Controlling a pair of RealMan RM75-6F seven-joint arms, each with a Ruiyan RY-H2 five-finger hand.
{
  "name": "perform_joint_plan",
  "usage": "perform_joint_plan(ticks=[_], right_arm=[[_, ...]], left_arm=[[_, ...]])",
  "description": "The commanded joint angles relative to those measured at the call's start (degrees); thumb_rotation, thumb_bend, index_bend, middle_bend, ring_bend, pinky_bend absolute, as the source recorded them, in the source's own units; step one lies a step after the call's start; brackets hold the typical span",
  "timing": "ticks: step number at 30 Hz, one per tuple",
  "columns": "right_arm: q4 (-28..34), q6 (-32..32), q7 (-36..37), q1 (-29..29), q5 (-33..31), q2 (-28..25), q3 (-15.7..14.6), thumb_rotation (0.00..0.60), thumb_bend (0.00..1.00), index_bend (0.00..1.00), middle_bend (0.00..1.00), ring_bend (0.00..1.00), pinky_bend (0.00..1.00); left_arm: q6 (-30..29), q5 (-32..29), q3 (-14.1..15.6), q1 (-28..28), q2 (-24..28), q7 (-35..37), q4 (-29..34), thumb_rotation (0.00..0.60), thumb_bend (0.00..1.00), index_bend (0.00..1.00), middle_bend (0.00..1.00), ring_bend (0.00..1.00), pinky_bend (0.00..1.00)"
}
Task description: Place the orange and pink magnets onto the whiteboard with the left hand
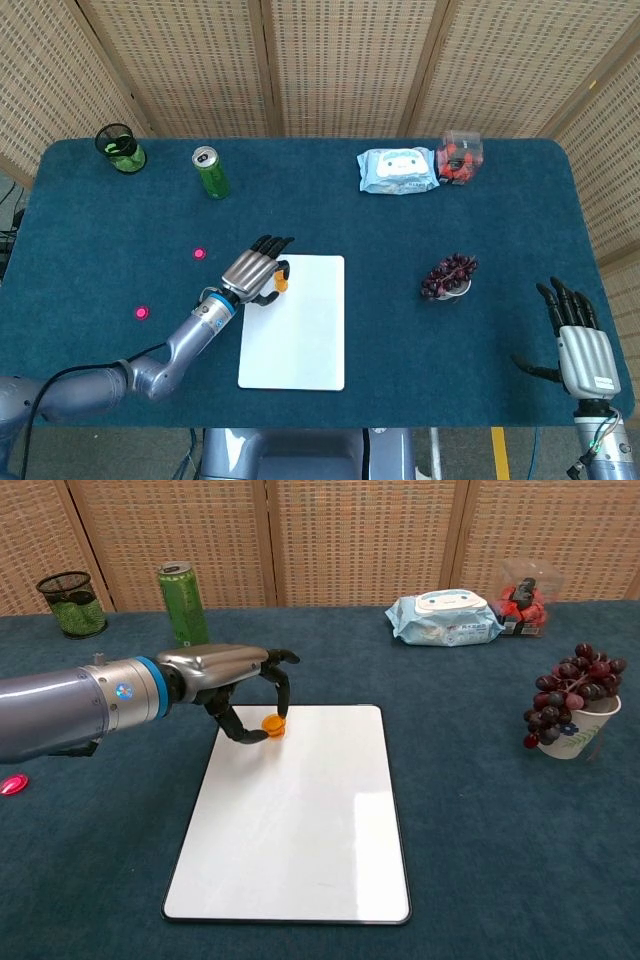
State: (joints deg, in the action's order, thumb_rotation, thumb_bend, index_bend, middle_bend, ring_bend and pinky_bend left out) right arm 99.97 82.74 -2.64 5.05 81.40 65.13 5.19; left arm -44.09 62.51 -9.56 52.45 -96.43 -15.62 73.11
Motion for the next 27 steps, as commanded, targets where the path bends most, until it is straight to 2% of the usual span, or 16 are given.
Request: perform_joint_plan(ticks=[1, 9, 19, 27], right_arm=[[-0.03, -0.15, 0.14, 0.04, 0.02, -0.06, -0.05, 0.600, 0.00, 0.00, 0.00, 0.00, 0.00], [0.16, -0.29, 0.18, 0.08, 0.01, -0.25, -0.10, 0.600, 0.00, 0.00, 0.00, 0.00, 0.00], [0.23, -0.42, 0.14, 0.13, -0.14, -0.27, -0.08, 0.600, 0.00, 0.00, 0.00, 0.00, 0.00], [0.30, -0.45, 0.31, 0.13, -0.14, -0.34, -0.11, 0.600, 0.00, 0.00, 0.00, 0.00, 0.00]], left_arm=[[-0.93, -0.35, 1.68, -0.86, -0.67, -1.56, 0.89, 0.600, 0.37, 0.59, 0.00, 0.00, 0.00], [-0.78, -0.70, 2.75, -1.69, -1.84, -1.50, -0.08, 0.600, 0.37, 0.59, 0.00, 0.00, 0.00], [-0.66, -0.39, 2.25, -1.69, -3.31, -0.91, -2.45, 0.600, 0.37, 0.59, 0.00, 0.00, 0.00], [-0.63, 0.30, 2.58, -2.47, -2.21, 0.19, -0.41, 0.600, 0.37, 0.59, 0.00, 0.00, 0.00]])
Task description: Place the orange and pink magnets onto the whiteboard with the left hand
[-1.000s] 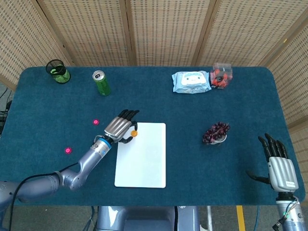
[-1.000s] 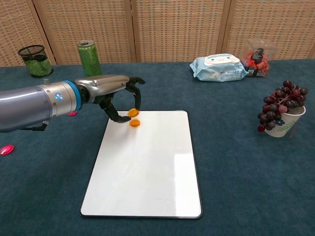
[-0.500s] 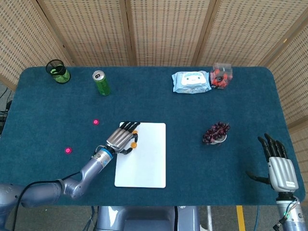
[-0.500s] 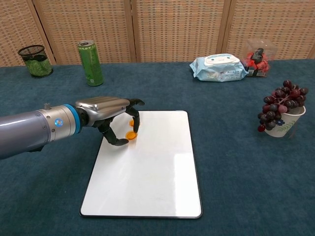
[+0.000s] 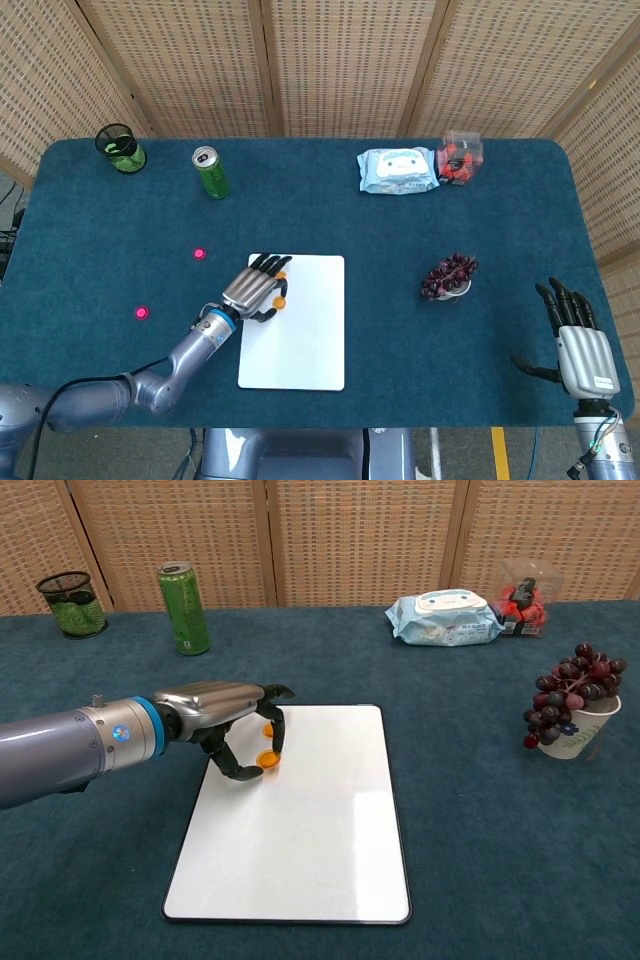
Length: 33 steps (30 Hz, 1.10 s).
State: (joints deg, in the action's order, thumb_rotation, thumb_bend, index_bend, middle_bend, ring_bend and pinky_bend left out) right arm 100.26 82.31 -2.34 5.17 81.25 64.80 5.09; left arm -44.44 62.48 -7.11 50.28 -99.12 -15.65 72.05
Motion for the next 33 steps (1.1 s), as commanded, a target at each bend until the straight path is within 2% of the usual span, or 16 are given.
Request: perform_joint_plan(ticks=[1, 15, 17, 23, 27, 33], right_arm=[[0.00, -0.07, 0.02, 0.03, -0.01, -0.03, -0.01, 0.600, 0.00, 0.00, 0.00, 0.00, 0.00], [0.15, -0.12, -0.09, 0.04, -0.09, -0.10, -0.04, 0.600, 0.00, 0.00, 0.00, 0.00, 0.00], [0.13, -0.14, -0.07, 0.05, -0.09, -0.10, -0.03, 0.600, 0.00, 0.00, 0.00, 0.00, 0.00], [0.16, -0.13, -0.03, 0.04, -0.08, -0.13, -0.05, 0.600, 0.00, 0.00, 0.00, 0.00, 0.00], [0.18, -0.11, -0.04, 0.04, -0.08, -0.15, -0.05, 0.600, 0.00, 0.00, 0.00, 0.00, 0.00], [0.17, -0.14, 0.01, 0.05, -0.10, -0.15, -0.06, 0.600, 0.00, 0.00, 0.00, 0.00, 0.00]], left_arm=[[-0.39, 0.47, 0.22, -0.43, 0.75, 0.22, 1.01, 0.600, 0.37, 0.59, 0.00, 0.00, 0.00], [0.16, -1.55, 0.43, -0.47, 1.36, -2.09, 2.31, 0.600, 0.37, 0.59, 0.00, 0.00, 0.00], [-0.09, -1.73, 0.47, -0.55, 1.37, -2.47, 2.36, 0.600, 0.36, 0.56, 0.00, 0.00, 0.00], [0.20, -2.82, 0.52, -0.50, 1.71, -3.42, 2.76, 0.600, 0.34, 0.31, 0.00, 0.00, 0.00], [0.30, -2.90, 0.43, -0.52, 1.85, -3.13, 3.07, 0.600, 0.33, 0.26, 0.00, 0.00, 0.00], [-0.18, -2.61, 0.21, -0.66, 2.18, -2.76, 3.40, 0.600, 0.33, 0.26, 0.00, 0.00, 0.00]])
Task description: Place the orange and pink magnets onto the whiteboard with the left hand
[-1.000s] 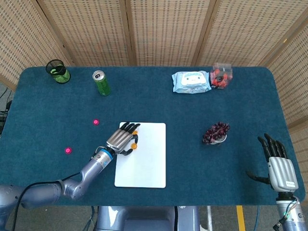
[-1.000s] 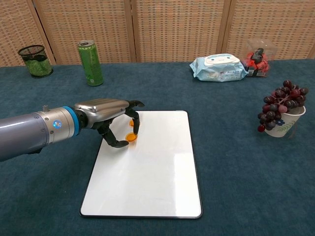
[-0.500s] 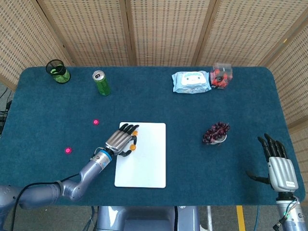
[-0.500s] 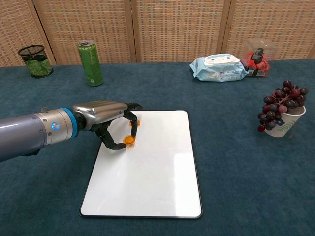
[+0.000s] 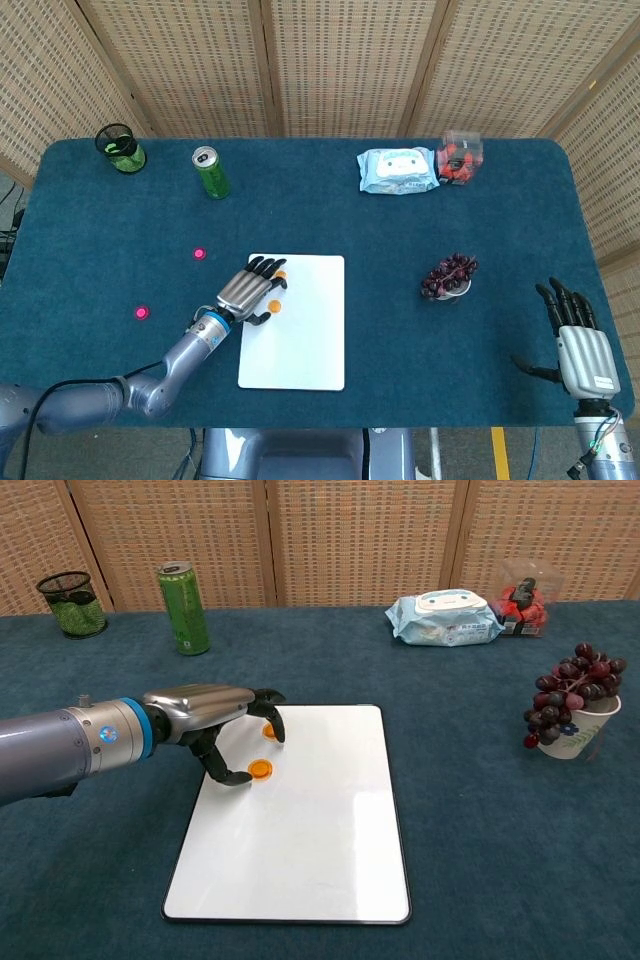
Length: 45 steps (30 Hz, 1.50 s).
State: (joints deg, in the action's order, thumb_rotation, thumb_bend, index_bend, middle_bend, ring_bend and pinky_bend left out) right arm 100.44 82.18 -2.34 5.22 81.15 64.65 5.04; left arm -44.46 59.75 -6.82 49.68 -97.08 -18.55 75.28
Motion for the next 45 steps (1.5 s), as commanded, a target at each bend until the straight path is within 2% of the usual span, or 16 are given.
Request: perform_joint_plan(ticks=[1, 12, 18, 24, 33, 45], right_arm=[[-0.01, -0.01, 0.02, 0.00, 0.00, 0.00, -0.01, 0.600, 0.00, 0.00, 0.00, 0.00, 0.00], [0.00, -0.02, -0.01, 0.00, 0.11, -0.05, -0.08, 0.600, 0.00, 0.00, 0.00, 0.00, 0.00], [0.09, 0.03, -0.35, 0.00, 0.12, -0.03, -0.11, 0.600, 0.00, 0.00, 0.00, 0.00, 0.00], [0.25, -0.10, -0.82, 0.05, -0.07, 0.00, -0.10, 0.600, 0.00, 0.00, 0.00, 0.00, 0.00], [0.56, -0.35, -1.10, 0.08, -0.45, -0.15, -0.10, 0.600, 0.00, 0.00, 0.00, 0.00, 0.00], [0.69, -0.48, -0.92, 0.09, -0.53, -0.31, -0.13, 0.600, 0.00, 0.00, 0.00, 0.00, 0.00]], left_arm=[[-0.28, 0.22, -0.14, -0.12, 0.25, 0.29, 0.31, 0.600, 0.34, 0.26, 0.00, 0.00, 0.00], [-4.88, 2.21, -1.45, -3.00, 7.39, 3.26, 3.54, 0.600, 0.34, 0.26, 0.00, 0.00, 0.00], [-4.18, 0.15, -2.35, -4.71, 9.14, 7.29, -2.58, 0.600, 0.34, 0.26, 0.00, 0.00, 0.00], [-0.60, -0.28, -2.13, -5.20, 7.83, 11.35, -10.83, 0.600, 0.34, 0.26, 0.00, 0.00, 0.00], [2.03, 1.54, -2.40, -5.41, 2.60, 17.15, -22.24, 0.600, 0.35, 0.26, 0.00, 0.00, 0.00], [3.64, 3.19, -2.64, -5.25, -0.56, 19.49, -27.71, 0.600, 0.35, 0.31, 0.00, 0.00, 0.00]])
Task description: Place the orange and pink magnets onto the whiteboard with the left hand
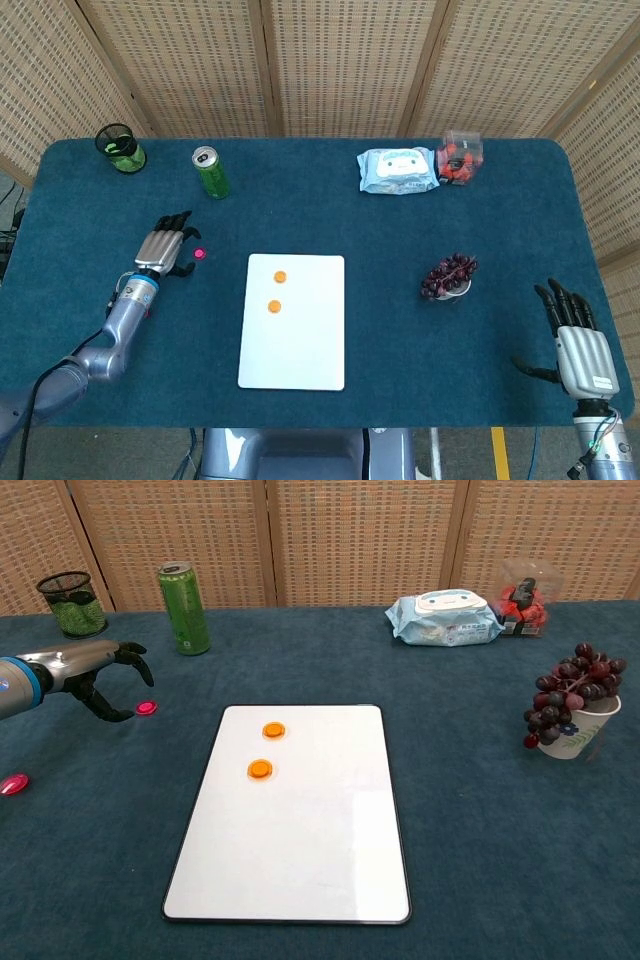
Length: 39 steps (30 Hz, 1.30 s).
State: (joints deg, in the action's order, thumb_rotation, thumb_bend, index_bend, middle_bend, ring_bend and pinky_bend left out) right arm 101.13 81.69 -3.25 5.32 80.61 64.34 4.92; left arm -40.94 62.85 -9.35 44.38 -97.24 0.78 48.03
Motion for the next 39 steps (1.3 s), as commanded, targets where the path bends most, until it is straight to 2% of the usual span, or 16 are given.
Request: perform_joint_plan(ticks=[1, 7, 24, 31, 39], right_arm=[[0.00, 0.02, -0.01, -0.01, 0.01, 0.01, 0.00, 0.600, 0.00, 0.00, 0.00, 0.00, 0.00], [0.01, -0.02, 0.03, 0.01, -0.05, 0.02, 0.02, 0.600, 0.00, 0.00, 0.00, 0.00, 0.00], [0.05, -0.05, 0.19, 0.00, -0.06, -0.07, -0.01, 0.600, 0.00, 0.00, 0.00, 0.00, 0.00], [0.05, -0.10, 0.27, 0.02, -0.05, -0.11, -0.03, 0.600, 0.00, 0.00, 0.00, 0.00, 0.00], [0.12, -0.12, 0.12, 0.04, -0.13, -0.09, -0.01, 0.600, 0.00, 0.00, 0.00, 0.00, 0.00]], left_arm=[[0.18, 0.10, -0.24, 0.13, -0.71, 0.24, -0.90, 0.600, 0.35, 0.32, 0.00, 0.00, 0.00], [0.80, 0.13, -0.94, 0.64, -2.90, 0.62, -4.22, 0.600, 0.36, 0.38, 0.00, 0.00, 0.00], [2.22, 1.58, -1.88, 1.47, -6.19, 1.45, -8.62, 0.600, 0.36, 0.40, 0.00, 0.00, 0.00], [2.10, 1.36, -2.46, 1.19, -6.96, 0.73, -9.80, 0.600, 0.36, 0.59, 0.00, 0.00, 0.00], [1.78, 1.35, -3.17, 0.92, -6.05, 0.40, -9.15, 0.600, 0.36, 0.62, 0.00, 0.00, 0.00]])
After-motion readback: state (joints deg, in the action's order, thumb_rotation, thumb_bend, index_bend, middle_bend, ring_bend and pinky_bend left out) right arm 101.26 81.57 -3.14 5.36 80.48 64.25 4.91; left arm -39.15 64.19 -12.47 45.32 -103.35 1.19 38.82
